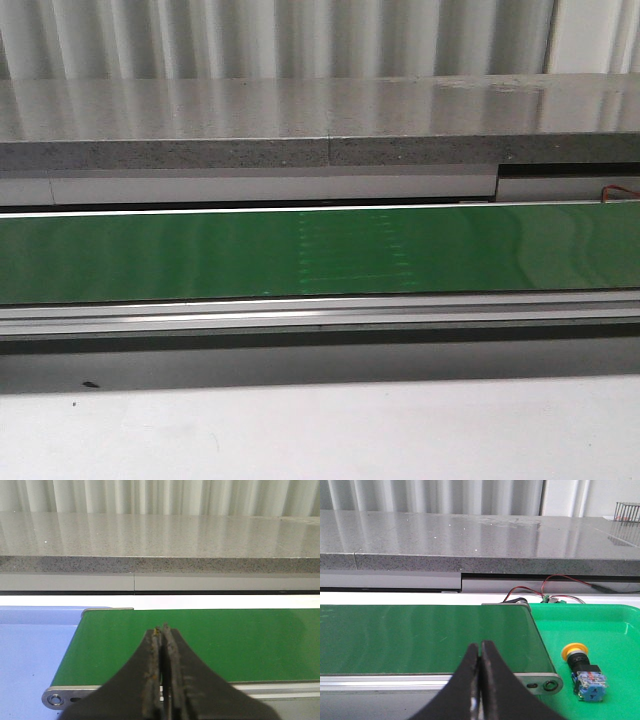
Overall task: Move button from right to left
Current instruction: 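Move the right gripper down toward the yellow push button in the green tray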
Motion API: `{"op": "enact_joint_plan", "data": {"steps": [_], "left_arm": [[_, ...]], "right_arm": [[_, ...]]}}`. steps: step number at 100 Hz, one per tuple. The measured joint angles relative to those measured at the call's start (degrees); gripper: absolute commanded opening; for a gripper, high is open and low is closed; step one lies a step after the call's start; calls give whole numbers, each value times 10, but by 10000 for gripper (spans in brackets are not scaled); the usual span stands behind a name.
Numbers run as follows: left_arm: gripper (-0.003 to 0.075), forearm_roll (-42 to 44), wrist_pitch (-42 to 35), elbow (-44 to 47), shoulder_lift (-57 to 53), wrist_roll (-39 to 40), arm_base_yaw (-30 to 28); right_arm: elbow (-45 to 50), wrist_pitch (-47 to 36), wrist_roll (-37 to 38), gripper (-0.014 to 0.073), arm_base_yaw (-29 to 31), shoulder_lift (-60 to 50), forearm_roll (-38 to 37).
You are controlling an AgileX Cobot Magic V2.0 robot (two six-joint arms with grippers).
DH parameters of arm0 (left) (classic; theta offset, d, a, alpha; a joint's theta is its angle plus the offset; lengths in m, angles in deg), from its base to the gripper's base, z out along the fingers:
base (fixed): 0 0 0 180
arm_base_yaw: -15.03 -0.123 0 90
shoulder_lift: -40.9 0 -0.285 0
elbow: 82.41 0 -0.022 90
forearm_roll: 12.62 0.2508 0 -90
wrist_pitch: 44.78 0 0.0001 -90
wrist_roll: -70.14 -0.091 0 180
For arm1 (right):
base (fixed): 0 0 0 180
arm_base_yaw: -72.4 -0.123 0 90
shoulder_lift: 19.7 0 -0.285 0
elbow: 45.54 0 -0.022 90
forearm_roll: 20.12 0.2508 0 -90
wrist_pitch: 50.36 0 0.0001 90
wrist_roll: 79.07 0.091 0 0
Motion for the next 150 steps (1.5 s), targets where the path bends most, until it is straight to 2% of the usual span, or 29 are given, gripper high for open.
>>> {"op": "enact_joint_plan", "data": {"steps": [29,57,88,126,150], "left_arm": [[-20,0,0,0,0,0,0],[-20,0,0,0,0,0,0],[-20,0,0,0,0,0,0],[-21,0,0,0,0,0,0],[-21,0,0,0,0,0,0]], "right_arm": [[0,7,0,-68,0,0,0],[-110,166,0,-68,0,12,0],[-271,350,0,-68,0,141,0],[-349,462,0,-68,0,282,3],[-373,494,0,-64,0,351,5]]}}
